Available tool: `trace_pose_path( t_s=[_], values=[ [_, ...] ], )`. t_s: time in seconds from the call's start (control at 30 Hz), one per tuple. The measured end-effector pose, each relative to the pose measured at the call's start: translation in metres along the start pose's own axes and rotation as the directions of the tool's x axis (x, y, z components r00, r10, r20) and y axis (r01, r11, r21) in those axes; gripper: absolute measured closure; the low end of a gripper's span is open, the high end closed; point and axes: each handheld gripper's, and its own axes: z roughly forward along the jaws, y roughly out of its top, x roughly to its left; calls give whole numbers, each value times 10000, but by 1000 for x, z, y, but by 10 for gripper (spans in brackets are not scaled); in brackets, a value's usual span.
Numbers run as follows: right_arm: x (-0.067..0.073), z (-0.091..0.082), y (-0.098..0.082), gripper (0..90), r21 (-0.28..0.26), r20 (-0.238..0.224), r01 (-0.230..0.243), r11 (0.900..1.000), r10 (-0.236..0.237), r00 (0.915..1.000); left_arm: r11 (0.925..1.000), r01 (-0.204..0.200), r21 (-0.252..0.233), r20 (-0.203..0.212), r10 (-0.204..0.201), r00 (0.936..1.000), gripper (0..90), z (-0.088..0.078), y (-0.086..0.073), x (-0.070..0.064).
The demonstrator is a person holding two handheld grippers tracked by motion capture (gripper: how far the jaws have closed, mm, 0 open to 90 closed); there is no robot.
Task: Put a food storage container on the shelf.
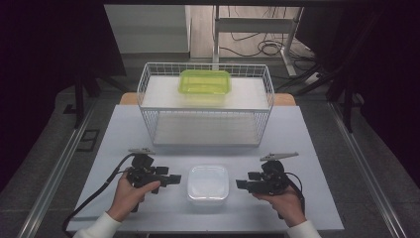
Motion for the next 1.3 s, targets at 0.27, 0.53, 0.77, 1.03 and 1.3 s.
trace_pose_path(
  t_s=[0.27, 0.53, 0.77, 1.03, 1.3],
  values=[
    [4, 4, 1, 352, -163, -242, -167, 9997, 163, 9996, 9990, 395, 224, 468, -405, 9981, 240, 12, -3, -2],
    [4, 11, 0, 366, -188, -502, -400, 9990, 390, 9980, 9940, 988, 479, 883, -1028, 9908, 294, 25, -4, 0],
    [6, 18, 0, 375, -161, -606, -505, 9986, 494, 9969, 9903, 1272, 563, 928, -1321, 9869, 331, 30, -4, 2],
    [6, 29, -1, 391, -12, -712, -675, 9977, 672, 9952, 9855, 1545, 700, 982, -1609, 9821, 370, 36, -4, 4],
    [4, 36, -4, 426, 55, -921, -1005, 9949, 1006, 9907, 9812, 1761, 793, 1183, -1847, 9757, 410, 40, -5, 6]
  ],
)
